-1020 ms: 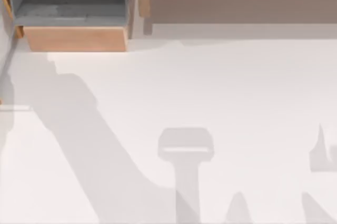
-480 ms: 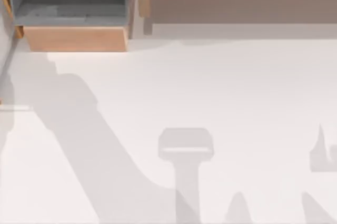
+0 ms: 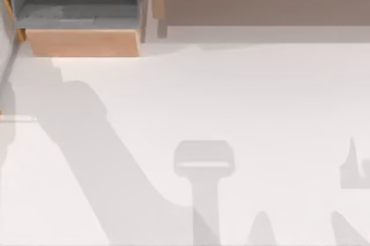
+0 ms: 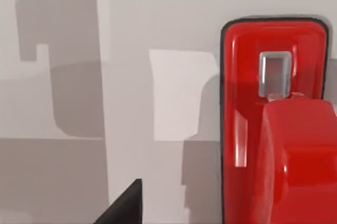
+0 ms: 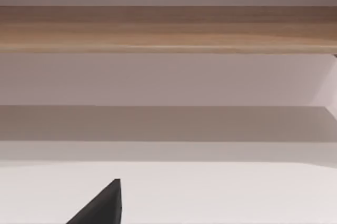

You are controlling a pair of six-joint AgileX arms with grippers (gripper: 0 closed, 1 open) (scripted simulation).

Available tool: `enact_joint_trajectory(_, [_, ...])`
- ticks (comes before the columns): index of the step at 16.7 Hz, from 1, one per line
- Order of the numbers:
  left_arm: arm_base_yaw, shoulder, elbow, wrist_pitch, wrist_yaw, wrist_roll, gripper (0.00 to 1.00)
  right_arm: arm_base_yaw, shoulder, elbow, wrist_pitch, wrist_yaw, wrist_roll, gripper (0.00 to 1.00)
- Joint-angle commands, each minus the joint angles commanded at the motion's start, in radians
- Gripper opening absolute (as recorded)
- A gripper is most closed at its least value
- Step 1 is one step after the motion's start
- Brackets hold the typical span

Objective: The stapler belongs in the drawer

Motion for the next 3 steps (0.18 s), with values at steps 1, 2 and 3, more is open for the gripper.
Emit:
enact_joint_trajectory(1, [0.000, 0.000, 0.000, 0.000, 0.000, 0.000, 1.00, 0.000, 0.000, 0.000, 0.000, 0.000, 0.000, 1.00])
enact_joint_trajectory(2, [0.000, 0.000, 0.000, 0.000, 0.000, 0.000, 1.00, 0.000, 0.000, 0.000, 0.000, 0.000, 0.000, 1.00])
enact_joint_trajectory(3, [0.000, 0.000, 0.000, 0.000, 0.000, 0.000, 1.00, 0.000, 0.000, 0.000, 0.000, 0.000, 0.000, 1.00])
